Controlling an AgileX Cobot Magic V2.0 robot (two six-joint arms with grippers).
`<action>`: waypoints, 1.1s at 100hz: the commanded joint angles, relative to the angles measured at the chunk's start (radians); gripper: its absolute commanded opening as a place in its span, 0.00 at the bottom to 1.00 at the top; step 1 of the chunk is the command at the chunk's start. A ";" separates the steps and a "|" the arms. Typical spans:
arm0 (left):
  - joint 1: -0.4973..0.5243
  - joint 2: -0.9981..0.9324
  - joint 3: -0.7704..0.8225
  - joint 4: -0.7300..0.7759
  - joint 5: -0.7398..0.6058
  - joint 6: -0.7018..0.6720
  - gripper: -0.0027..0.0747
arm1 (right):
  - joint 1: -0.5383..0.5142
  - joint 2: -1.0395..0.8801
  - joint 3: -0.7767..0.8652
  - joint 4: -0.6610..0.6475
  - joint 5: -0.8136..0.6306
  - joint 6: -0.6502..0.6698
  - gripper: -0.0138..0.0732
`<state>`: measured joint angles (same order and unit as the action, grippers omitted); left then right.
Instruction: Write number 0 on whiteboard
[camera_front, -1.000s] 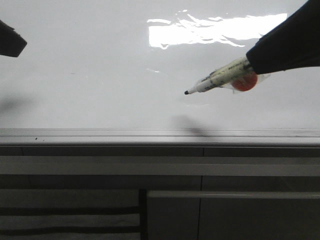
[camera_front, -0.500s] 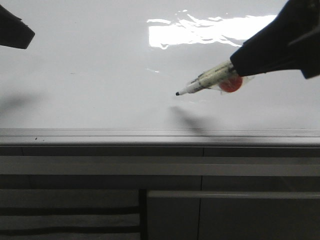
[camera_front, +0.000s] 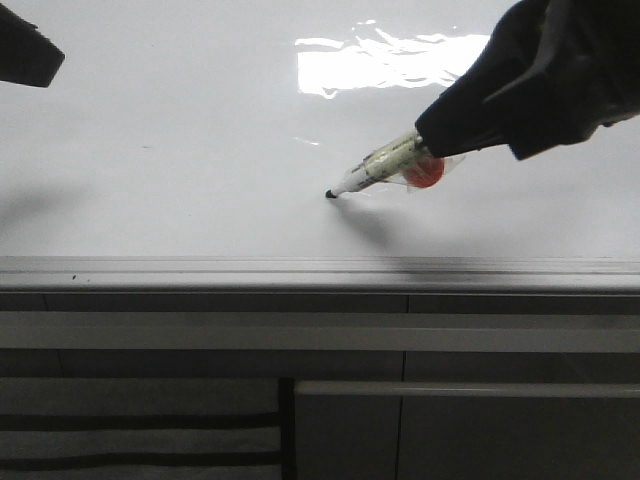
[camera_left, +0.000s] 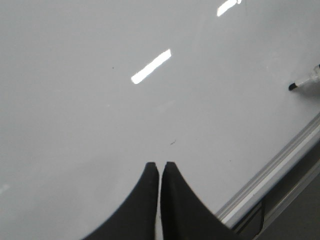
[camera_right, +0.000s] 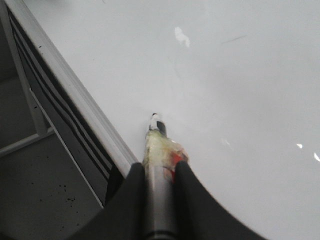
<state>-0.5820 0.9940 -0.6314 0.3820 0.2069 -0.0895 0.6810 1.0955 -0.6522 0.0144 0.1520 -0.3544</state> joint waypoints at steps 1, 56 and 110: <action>0.001 -0.018 -0.034 -0.004 -0.070 -0.012 0.01 | -0.025 -0.009 -0.036 -0.014 -0.096 -0.003 0.08; 0.001 -0.018 -0.034 -0.006 -0.066 -0.012 0.01 | -0.122 -0.011 -0.078 -0.031 -0.143 -0.003 0.08; 0.001 -0.018 -0.034 -0.006 -0.066 -0.012 0.01 | -0.136 -0.076 -0.078 -0.033 0.054 -0.003 0.08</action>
<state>-0.5820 0.9940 -0.6314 0.3820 0.2069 -0.0911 0.5575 1.0337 -0.6973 0.0000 0.1978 -0.3544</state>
